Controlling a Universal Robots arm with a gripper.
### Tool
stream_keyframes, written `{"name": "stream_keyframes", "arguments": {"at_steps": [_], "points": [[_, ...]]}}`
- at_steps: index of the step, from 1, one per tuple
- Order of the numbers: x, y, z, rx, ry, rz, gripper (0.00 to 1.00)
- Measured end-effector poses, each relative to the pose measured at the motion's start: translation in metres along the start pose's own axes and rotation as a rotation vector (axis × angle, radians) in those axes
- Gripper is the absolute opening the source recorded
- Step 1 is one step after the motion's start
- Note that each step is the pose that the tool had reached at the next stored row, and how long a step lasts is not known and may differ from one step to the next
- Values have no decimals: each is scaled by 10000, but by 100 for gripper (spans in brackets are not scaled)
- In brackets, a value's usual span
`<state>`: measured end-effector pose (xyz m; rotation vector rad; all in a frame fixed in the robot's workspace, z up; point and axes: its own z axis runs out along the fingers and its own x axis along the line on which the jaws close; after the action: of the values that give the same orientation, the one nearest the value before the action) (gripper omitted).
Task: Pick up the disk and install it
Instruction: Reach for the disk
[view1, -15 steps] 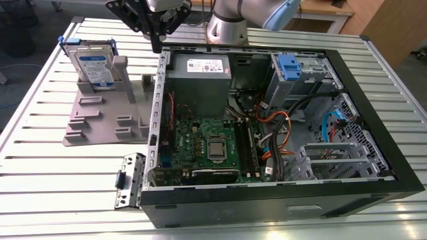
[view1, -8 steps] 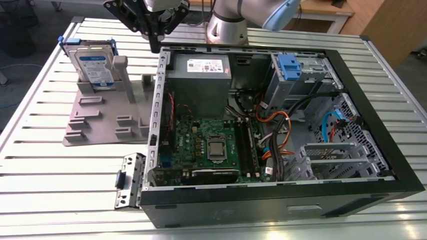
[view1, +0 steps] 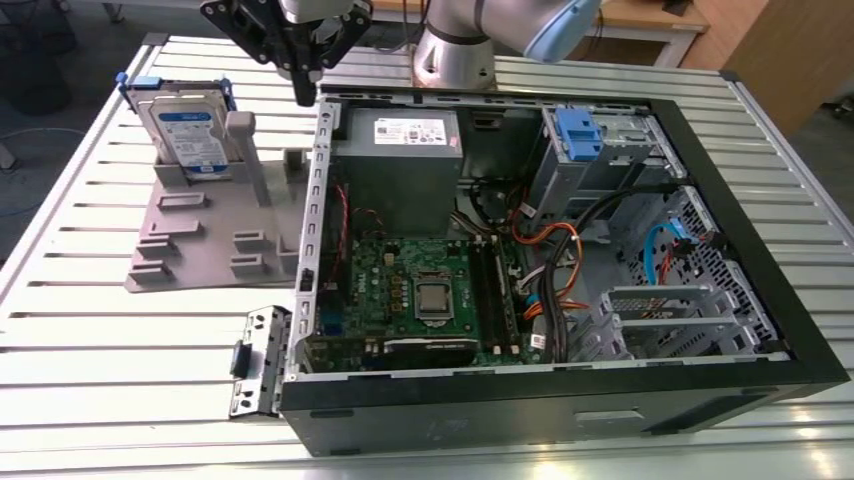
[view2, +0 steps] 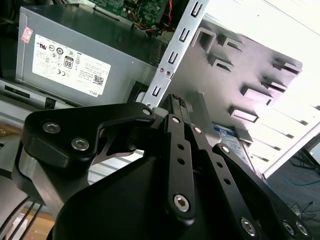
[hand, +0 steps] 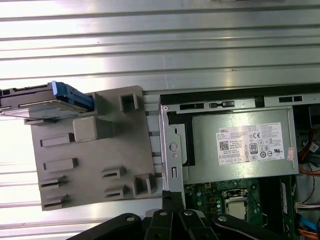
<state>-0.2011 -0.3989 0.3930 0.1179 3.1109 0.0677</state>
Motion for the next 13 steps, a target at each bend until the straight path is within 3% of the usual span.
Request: {"name": "stream_keyframes", "arguments": {"at_steps": [13], "points": [[131,-10,-3,0,0,0,10]]}}
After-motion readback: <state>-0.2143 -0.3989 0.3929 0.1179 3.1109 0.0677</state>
